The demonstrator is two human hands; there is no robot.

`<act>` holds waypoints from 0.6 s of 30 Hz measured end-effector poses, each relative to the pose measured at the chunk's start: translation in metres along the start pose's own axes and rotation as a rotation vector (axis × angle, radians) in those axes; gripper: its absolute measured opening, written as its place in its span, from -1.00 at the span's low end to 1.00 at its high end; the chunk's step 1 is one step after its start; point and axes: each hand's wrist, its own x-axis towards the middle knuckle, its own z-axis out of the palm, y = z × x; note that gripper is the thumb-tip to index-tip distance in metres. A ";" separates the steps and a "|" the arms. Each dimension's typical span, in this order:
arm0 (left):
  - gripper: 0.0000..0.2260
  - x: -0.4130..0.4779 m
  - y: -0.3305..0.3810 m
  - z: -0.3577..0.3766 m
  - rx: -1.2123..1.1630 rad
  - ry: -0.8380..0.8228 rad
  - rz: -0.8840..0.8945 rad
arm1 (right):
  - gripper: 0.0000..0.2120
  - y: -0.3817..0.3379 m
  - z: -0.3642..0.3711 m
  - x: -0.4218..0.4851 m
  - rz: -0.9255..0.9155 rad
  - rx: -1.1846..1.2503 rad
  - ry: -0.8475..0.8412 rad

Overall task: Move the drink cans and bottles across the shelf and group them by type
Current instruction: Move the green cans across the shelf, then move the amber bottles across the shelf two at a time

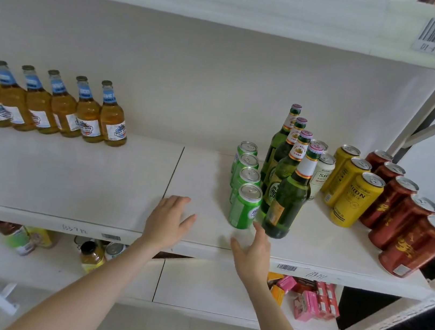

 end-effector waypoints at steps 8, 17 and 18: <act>-0.47 -0.037 -0.020 -0.029 0.441 -0.070 0.121 | -0.29 -0.021 0.011 -0.036 -0.170 -0.395 -0.013; -0.43 -0.046 -0.052 -0.075 0.570 -0.036 0.181 | -0.28 -0.067 0.044 -0.061 -0.267 -0.591 -0.011; -0.43 -0.046 -0.059 -0.082 0.576 -0.037 0.187 | -0.28 -0.075 0.049 -0.064 -0.271 -0.603 -0.003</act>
